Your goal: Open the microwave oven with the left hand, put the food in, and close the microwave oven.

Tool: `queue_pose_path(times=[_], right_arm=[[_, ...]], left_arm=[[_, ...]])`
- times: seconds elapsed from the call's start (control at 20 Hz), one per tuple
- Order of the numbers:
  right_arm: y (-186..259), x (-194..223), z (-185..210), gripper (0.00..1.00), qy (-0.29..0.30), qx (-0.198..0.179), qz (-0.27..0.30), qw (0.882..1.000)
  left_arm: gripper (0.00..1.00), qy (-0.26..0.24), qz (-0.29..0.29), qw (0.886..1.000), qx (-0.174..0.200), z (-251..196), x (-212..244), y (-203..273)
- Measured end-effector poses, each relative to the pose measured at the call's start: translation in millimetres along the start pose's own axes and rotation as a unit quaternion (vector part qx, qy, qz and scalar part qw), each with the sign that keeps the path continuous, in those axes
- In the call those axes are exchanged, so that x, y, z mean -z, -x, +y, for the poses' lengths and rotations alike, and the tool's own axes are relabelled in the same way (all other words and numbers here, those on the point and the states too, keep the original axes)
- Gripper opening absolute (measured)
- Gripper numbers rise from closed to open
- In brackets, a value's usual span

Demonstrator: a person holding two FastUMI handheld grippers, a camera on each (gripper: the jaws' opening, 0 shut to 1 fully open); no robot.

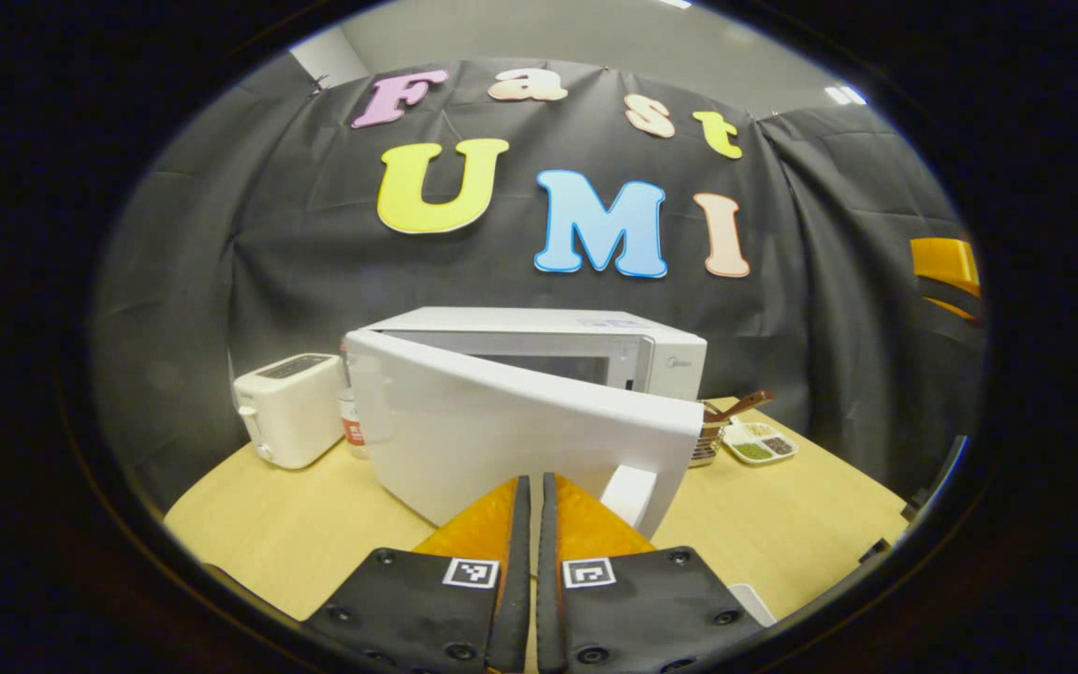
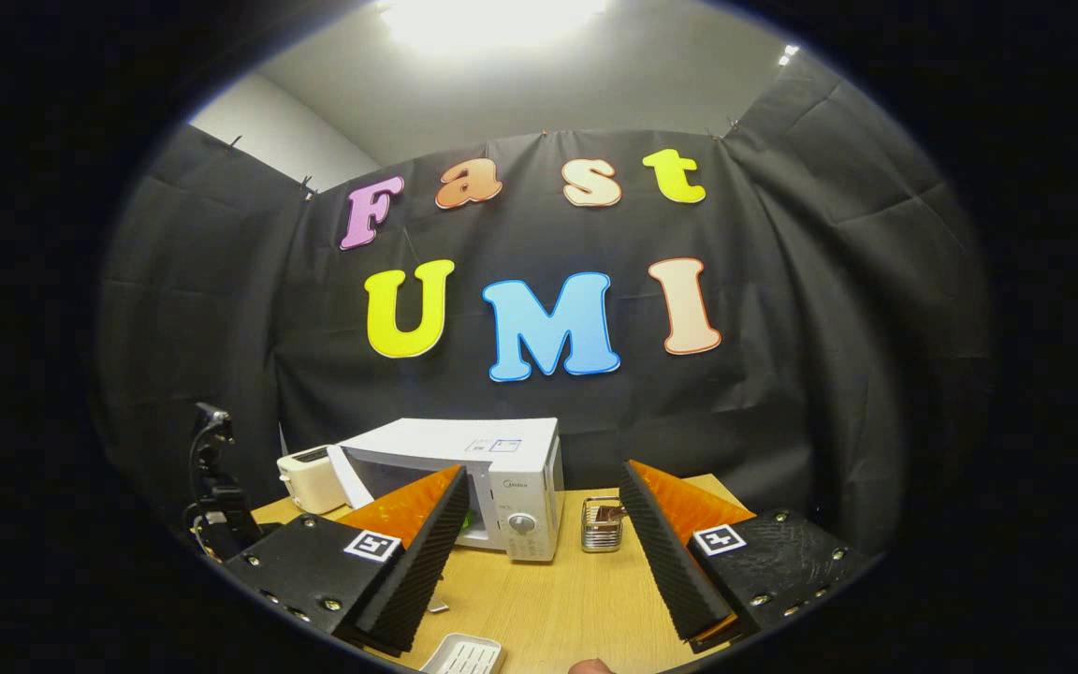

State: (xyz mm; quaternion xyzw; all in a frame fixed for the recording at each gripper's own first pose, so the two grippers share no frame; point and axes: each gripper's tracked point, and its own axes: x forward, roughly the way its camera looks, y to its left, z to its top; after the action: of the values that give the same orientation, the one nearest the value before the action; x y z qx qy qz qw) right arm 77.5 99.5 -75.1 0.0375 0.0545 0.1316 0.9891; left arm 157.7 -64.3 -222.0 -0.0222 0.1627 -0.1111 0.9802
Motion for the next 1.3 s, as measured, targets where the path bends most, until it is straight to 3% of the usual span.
queue_pose_path(times=[0.05, 0.1, 0.15, 0.65, 1.25, 1.3], right_arm=[[0, 3, -2, 0.98, 0.003, -0.003, 0.001, 1.0], [-2, 4, -3, 0.98, 0.005, -0.006, 0.003, 1.0], [-3, 7, -4, 0.98, 0.007, -0.011, 0.005, 1.0], [-14, 25, -31, 0.98, 0.016, -0.04, 0.03, 0.999], [-18, 33, -60, 0.98, 0.002, -0.035, 0.05, 0.998], [-19, 33, -58, 0.98, 0.0, -0.037, 0.053, 0.998]], left_arm=[[0.11, 0.002, 0.002, 1.0, 0.001, -3, 0, -9], [0.04, 0.006, 0.004, 1.0, 0.001, -5, 0, -17], [0.11, 0.008, 0.007, 1.0, 0.0, -8, -1, -25], [0.11, -0.009, 0.018, 1.0, -0.022, -25, -10, -101], [0.11, 0.01, 0.038, 0.997, -0.06, -27, -20, -169], [0.03, 0.013, 0.036, 0.997, -0.059, -27, -22, -171]])
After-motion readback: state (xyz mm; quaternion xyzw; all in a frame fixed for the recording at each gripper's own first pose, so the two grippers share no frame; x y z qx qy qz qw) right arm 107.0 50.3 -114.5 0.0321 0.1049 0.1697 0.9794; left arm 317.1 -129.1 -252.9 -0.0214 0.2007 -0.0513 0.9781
